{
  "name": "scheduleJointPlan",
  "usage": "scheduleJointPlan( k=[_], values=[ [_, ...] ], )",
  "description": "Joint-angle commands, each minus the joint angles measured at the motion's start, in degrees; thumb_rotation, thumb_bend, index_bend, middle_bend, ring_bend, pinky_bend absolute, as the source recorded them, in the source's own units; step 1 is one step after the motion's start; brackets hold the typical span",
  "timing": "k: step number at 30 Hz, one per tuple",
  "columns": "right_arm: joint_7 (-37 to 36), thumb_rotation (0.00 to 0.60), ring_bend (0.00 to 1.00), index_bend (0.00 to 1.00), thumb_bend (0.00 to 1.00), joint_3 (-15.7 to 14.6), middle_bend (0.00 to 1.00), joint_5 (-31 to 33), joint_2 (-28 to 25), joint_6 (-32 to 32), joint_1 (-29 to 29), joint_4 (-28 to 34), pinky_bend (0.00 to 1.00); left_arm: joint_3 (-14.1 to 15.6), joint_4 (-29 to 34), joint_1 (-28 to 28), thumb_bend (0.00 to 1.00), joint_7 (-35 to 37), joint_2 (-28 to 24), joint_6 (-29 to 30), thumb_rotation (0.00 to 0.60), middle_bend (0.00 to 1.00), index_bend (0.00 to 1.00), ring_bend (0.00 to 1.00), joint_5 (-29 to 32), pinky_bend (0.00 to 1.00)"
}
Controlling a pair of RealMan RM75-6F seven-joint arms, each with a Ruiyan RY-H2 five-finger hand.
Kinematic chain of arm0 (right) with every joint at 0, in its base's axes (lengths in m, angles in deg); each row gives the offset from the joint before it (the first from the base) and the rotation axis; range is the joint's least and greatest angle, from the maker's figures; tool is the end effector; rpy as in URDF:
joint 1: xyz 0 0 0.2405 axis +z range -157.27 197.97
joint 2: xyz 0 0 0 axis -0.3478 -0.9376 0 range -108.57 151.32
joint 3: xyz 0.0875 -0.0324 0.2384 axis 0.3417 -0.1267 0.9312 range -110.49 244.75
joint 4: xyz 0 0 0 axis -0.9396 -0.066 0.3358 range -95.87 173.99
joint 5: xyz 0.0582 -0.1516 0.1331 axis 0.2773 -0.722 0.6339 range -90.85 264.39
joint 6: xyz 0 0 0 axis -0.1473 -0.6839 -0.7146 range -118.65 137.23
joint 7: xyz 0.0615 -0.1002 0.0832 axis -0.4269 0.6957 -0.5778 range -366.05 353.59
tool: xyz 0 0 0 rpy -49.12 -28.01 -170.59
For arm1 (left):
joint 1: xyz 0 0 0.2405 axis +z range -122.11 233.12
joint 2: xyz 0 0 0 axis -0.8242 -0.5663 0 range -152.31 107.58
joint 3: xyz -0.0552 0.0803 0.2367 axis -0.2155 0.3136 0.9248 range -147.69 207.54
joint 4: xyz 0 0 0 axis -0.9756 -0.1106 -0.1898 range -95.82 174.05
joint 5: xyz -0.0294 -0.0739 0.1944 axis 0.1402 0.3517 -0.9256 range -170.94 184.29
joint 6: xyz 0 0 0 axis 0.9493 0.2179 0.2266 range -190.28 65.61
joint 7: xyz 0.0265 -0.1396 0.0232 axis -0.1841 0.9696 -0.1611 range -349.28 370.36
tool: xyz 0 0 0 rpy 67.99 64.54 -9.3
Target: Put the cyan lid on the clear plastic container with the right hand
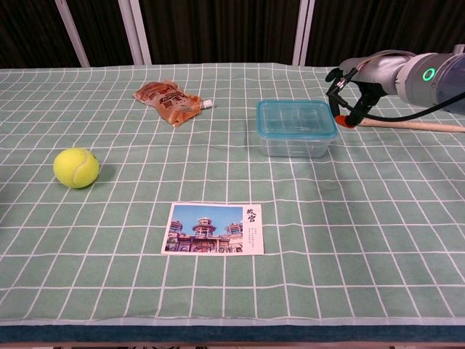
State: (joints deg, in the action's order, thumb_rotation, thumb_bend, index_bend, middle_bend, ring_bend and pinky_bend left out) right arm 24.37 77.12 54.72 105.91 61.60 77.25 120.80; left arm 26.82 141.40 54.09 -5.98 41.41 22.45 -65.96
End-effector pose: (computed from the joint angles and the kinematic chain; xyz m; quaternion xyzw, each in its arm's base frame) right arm -0.1376 -0.4093 0.0129 0.7077 -0.4200 0.2844 0.4918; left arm -0.3178 0.1569 0.1543 -0.5477 -0.4303 -0.2787 0.6612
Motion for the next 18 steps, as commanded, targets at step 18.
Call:
scheduleJointPlan(
  k=[18],
  values=[
    [1.86, 0.6, 0.0, 0.6, 0.5, 0.83, 0.01, 1.6, 3.49, -1.07, 0.93, -2.84, 0.0, 0.01, 0.19, -0.03, 0.5, 0.07, -0.18, -0.16, 0.6, 0.0, 0.04, 0.0, 0.26, 0.0]
  ],
)
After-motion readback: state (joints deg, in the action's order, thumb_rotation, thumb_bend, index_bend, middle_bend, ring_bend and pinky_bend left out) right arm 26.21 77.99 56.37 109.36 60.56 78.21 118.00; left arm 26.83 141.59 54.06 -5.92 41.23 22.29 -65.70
